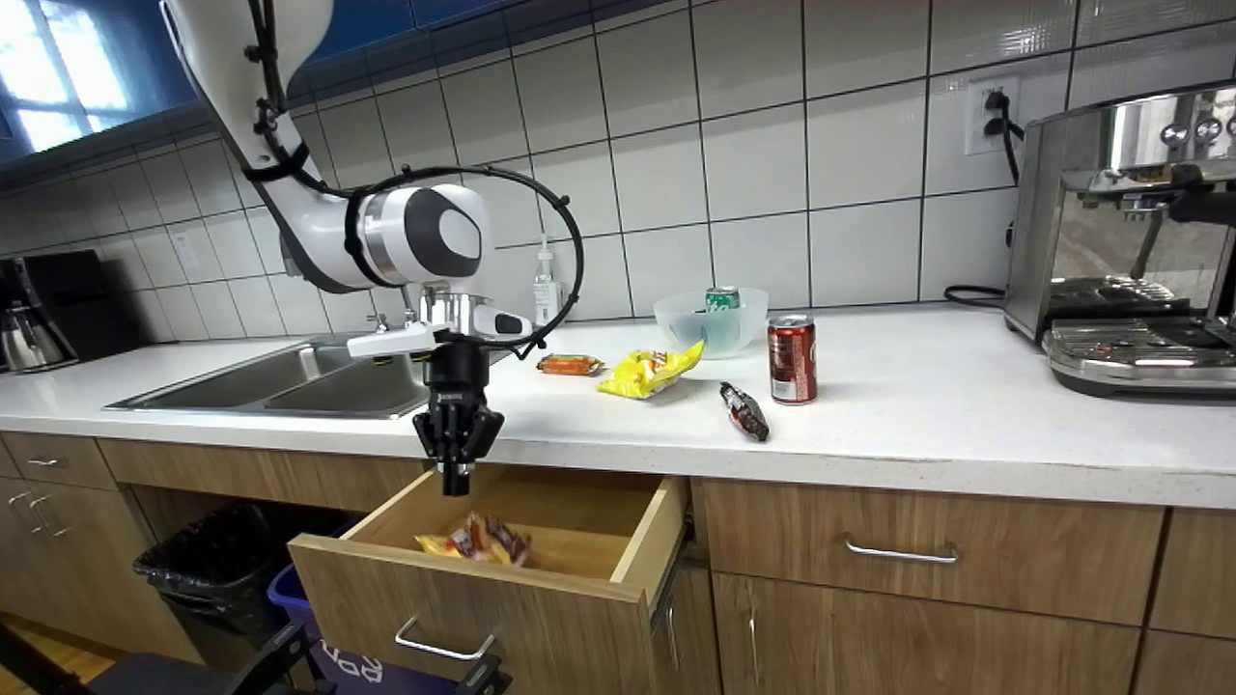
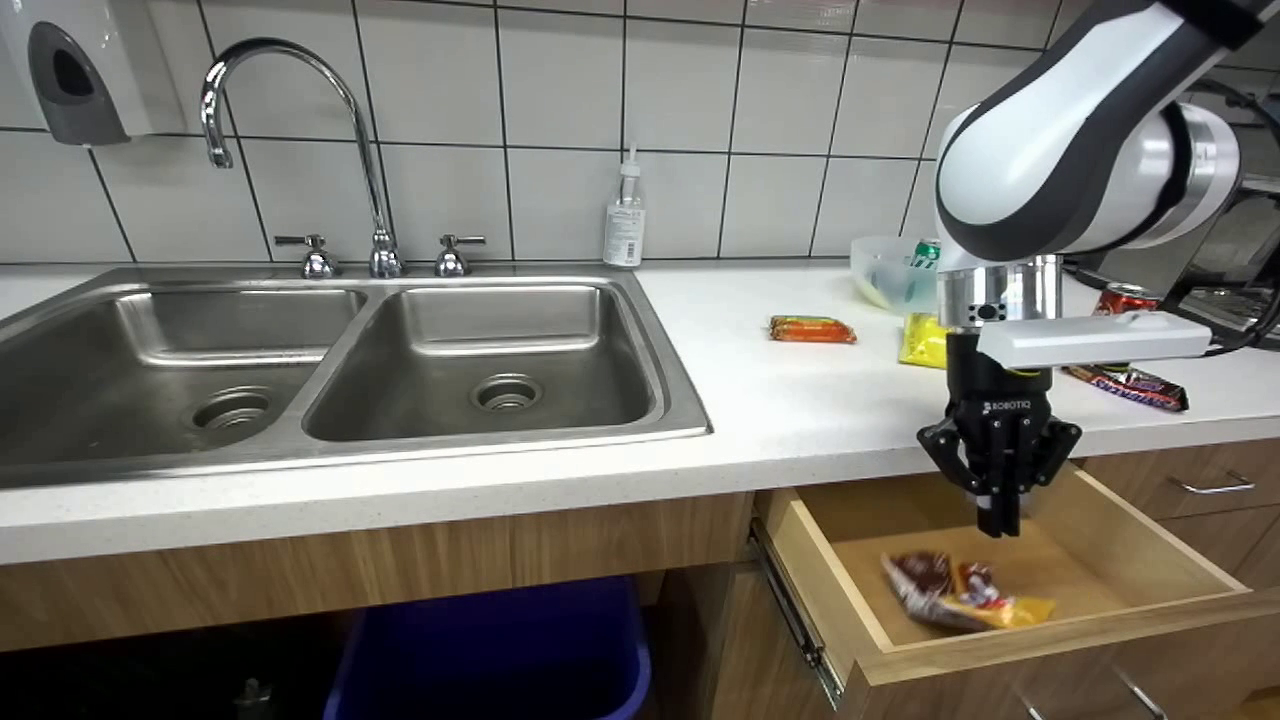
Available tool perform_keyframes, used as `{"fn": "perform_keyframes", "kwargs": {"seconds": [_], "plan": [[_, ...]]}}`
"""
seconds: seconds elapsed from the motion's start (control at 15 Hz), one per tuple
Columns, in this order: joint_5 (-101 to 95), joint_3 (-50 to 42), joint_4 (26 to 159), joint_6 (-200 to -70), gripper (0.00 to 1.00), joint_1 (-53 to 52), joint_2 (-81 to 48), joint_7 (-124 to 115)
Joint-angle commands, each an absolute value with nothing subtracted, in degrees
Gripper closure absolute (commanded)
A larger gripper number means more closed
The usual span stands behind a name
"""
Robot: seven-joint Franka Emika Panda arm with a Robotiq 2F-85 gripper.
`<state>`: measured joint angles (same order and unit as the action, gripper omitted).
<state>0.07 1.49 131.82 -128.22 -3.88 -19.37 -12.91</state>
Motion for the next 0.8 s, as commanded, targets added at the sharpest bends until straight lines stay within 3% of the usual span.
{"fn": "perform_keyframes", "kwargs": {"seconds": [0.0,0.47,0.73], "plan": [[0.88,1.03,131.3,-127.58,0.54,-4.14,-18.46,-14.06],[-3.68,-0.33,132.64,-124.13,0.02,-4.5,-13.48,-14.18],[-5.99,-0.28,132.1,-121.65,0.0,-4.26,-10.62,-13.68]]}}
